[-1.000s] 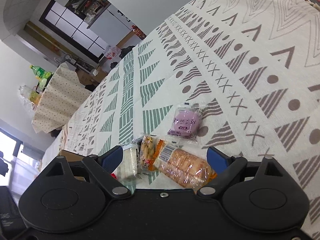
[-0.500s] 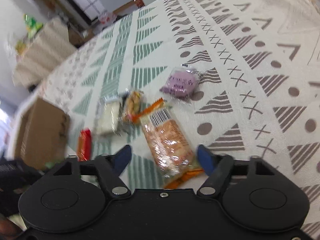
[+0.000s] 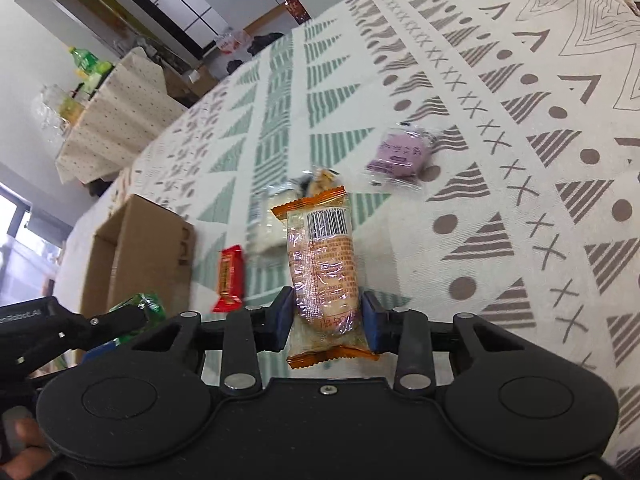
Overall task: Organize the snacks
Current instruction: 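Carry the green candy and cracker pack into the box and release both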
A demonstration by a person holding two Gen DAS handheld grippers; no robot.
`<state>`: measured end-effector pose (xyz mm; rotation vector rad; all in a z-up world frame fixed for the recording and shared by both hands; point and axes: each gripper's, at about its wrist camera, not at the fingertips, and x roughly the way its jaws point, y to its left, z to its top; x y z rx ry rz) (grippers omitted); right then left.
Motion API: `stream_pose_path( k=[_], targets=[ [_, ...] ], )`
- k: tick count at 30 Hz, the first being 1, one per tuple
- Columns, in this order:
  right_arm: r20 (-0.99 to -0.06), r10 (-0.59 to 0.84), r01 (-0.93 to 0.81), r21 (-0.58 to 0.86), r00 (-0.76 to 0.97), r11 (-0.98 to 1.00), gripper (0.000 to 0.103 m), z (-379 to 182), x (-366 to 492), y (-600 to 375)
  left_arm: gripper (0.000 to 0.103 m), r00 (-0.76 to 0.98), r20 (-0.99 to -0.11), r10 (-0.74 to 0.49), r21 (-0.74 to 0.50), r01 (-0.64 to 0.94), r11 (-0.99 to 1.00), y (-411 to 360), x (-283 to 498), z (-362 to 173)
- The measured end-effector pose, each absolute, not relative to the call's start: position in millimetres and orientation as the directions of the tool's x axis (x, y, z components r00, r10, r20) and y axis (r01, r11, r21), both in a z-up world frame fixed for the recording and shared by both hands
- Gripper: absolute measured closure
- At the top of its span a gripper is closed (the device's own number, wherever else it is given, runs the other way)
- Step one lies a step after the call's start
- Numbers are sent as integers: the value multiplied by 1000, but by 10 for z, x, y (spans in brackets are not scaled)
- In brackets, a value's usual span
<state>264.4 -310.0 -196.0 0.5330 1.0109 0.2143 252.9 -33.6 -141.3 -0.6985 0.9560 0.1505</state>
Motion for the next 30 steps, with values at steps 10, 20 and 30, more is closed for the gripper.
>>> stream_pose_path(
  k=[10,20,30],
  targets=[
    [-711,408,33,517,573,855,68,-1566,2624,-2757,76,655,-724,-216,-554,-366,748,-12,2547,-1198],
    [-680,398,-7,500,616,866,68,-1228,2722,-2269,76,687,-683,-249,-600,-333,728,413,2643,-1133],
    [-680,379,-15,476,627,879,68,-1110,2865,-1797,76,693,-669,-268,-606,-299,737,765,2854,-1160]
  ],
)
